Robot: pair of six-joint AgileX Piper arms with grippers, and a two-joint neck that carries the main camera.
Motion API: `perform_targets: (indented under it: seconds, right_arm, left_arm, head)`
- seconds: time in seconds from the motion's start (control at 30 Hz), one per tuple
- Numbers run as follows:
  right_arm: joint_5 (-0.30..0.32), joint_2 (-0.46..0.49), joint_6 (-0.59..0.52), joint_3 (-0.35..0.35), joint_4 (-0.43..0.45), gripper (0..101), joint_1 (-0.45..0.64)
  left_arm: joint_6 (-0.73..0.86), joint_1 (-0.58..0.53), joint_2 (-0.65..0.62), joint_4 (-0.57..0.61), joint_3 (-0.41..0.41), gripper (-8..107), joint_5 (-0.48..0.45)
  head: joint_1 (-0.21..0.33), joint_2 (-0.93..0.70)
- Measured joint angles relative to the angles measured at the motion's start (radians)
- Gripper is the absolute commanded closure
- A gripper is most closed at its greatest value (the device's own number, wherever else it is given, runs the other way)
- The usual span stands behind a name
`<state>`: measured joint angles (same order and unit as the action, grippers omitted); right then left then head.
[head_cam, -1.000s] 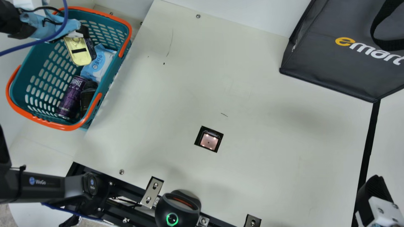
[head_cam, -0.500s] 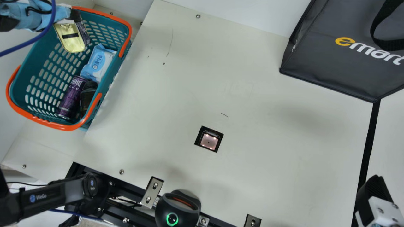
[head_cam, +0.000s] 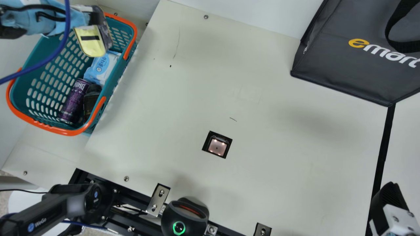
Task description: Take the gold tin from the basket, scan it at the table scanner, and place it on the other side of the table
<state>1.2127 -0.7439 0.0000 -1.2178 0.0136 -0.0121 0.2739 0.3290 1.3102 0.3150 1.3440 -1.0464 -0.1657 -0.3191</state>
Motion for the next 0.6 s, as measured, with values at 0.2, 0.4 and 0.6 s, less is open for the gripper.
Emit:
perform_targets:
  seconds: [0.2, 0.4, 0.6]
  right_arm:
    - [0.000, 0.000, 0.000, 0.000, 0.000, 6, 0.000]
    - [0.000, 0.000, 0.000, 0.000, 0.000, 6, 0.000]
    - [0.000, 0.000, 0.000, 0.000, 0.000, 6, 0.000]
  left_arm:
    - [-0.079, -0.141, -0.041, -0.047, -0.032, 107, -0.010]
    - [-0.171, -0.284, -0.061, -0.102, -0.063, 107, -0.015]
    - [-0.259, -0.426, -0.064, -0.140, -0.078, 107, -0.027]
  head:
    - [0.000, 0.000]
    - [0.000, 0.000]
    - [0.000, 0.000]
